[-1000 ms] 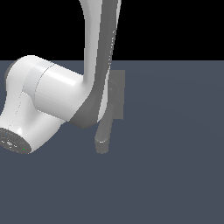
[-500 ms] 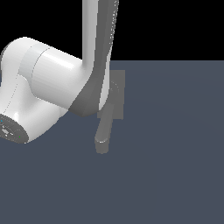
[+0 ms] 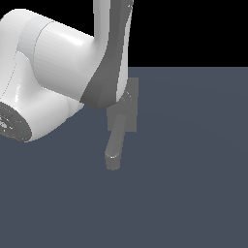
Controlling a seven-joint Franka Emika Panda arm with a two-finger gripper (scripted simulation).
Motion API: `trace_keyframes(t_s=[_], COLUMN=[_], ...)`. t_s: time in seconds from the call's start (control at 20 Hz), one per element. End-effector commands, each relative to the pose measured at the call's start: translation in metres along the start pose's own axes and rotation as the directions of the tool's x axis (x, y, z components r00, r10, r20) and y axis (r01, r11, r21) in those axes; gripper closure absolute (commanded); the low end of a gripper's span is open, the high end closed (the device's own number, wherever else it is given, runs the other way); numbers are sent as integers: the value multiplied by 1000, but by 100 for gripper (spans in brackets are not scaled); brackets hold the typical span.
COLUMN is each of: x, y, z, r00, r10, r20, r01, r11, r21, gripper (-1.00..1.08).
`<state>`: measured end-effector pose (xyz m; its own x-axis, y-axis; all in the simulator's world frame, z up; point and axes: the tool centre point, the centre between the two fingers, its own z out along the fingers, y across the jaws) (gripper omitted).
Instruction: Turn on the faucet by rotating a designated handle.
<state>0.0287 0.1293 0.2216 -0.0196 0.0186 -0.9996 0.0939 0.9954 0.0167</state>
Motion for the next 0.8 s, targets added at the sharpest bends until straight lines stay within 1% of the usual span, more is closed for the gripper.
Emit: trace_keyframes(t_s=[0.0,0.15,0.2,0.75], x=[-19,-26,-15,-46], y=[1,-2,-2,-30], z=[2,2,-1,0], r00=[1000,1000,1000,1000], r10=[-1,0,-4,-2], r20=[20,21,7,14], r01=[1,0,4,2], r11=[1000,1000,1000,1000], r21=[-5,-6,-3,-5], gripper=[108,108,108,108])
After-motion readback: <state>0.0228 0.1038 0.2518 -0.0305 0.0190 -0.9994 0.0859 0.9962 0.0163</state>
